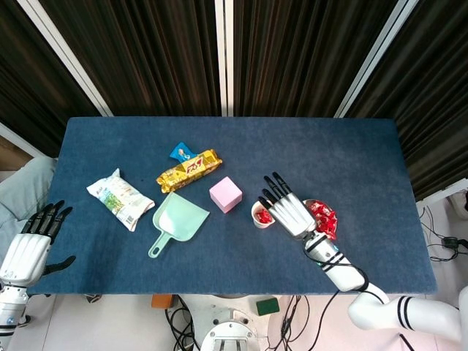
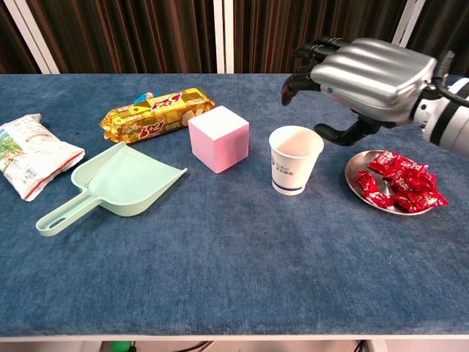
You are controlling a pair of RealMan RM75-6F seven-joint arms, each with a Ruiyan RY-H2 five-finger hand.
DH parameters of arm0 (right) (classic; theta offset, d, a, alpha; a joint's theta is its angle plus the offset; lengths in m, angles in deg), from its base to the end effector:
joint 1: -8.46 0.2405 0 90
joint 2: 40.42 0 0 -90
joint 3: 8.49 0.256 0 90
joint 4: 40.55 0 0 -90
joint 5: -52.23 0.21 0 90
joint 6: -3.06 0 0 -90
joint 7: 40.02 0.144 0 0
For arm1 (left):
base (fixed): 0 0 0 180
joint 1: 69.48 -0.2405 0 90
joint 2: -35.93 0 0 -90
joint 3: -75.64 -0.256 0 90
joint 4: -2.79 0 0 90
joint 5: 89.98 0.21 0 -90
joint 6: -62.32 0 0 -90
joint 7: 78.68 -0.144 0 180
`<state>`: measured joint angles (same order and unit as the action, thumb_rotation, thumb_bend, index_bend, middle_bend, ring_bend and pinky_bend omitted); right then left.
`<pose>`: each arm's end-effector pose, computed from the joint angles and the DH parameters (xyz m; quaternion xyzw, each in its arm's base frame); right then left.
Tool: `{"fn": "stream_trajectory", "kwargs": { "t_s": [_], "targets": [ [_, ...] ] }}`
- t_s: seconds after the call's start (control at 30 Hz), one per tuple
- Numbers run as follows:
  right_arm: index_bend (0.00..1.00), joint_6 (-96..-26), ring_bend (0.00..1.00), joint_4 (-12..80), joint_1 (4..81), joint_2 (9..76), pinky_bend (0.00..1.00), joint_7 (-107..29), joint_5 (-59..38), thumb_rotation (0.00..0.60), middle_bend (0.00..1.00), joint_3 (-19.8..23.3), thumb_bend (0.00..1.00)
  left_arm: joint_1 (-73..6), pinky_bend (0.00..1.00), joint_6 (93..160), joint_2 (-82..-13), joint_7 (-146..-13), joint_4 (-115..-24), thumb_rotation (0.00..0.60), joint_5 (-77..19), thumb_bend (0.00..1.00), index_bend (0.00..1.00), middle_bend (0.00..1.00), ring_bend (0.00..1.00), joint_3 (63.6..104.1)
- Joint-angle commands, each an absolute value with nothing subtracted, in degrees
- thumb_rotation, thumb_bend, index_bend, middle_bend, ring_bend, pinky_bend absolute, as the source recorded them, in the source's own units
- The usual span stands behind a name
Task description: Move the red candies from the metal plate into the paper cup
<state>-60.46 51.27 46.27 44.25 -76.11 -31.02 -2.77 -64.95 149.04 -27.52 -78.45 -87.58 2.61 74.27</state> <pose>-0.1307 -0.2973 0.0056 0.8077 -0.1474 0.3712 0.4337 -0.3090 0.1633 0.1532 -0.6426 -0.3652 -0.3806 0.5557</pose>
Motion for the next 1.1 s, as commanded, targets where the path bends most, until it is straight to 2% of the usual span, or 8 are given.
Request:
{"fn": "stream_trajectory", "kwargs": {
  "t_s": [0.03,0.17,0.27,0.47,0.7,1.1],
  "targets": [
    [0.27,-62.87,0.00,52.37,43.34,40.18,0.00,-73.57,-32.06,0.600,0.22,-4.92,0.41,-64.96,0.15,149.09,-27.50,-78.35,-87.56,0.600,2.61,0.10,0.09,0.03,0.00,74.29],
    [0.17,-62.26,0.00,53.78,40.71,34.91,0.00,-72.51,-29.82,0.600,0.17,-7.20,0.32,-64.85,0.15,148.87,-27.50,-78.48,-87.62,0.600,2.75,0.10,0.09,0.03,0.00,74.20],
    [0.12,-61.83,0.00,55.18,38.98,31.11,0.00,-72.71,-28.30,0.600,0.14,-8.74,0.29,-64.88,0.15,149.00,-27.55,-78.67,-87.72,0.600,2.77,0.10,0.09,0.03,0.00,74.25],
    [0.08,-59.59,0.00,56.20,37.11,27.78,0.00,-73.49,-24.77,0.600,0.13,-10.70,0.28,-64.74,0.15,148.70,-27.70,-79.37,-88.01,0.600,2.84,0.10,0.09,0.03,0.00,74.18],
    [0.08,-56.84,0.00,54.13,36.65,28.96,0.00,-74.32,-22.85,0.600,0.13,-11.79,0.28,-64.70,0.15,148.58,-27.73,-79.52,-88.04,0.600,2.79,0.10,0.09,0.03,0.00,74.16],
    [0.12,-56.98,0.00,48.56,36.01,35.37,0.00,-76.61,-22.11,0.600,0.13,-11.31,0.30,-64.71,0.15,148.67,-27.61,-78.88,-87.75,0.600,2.63,0.10,0.09,0.03,0.00,74.24]
  ]
}}
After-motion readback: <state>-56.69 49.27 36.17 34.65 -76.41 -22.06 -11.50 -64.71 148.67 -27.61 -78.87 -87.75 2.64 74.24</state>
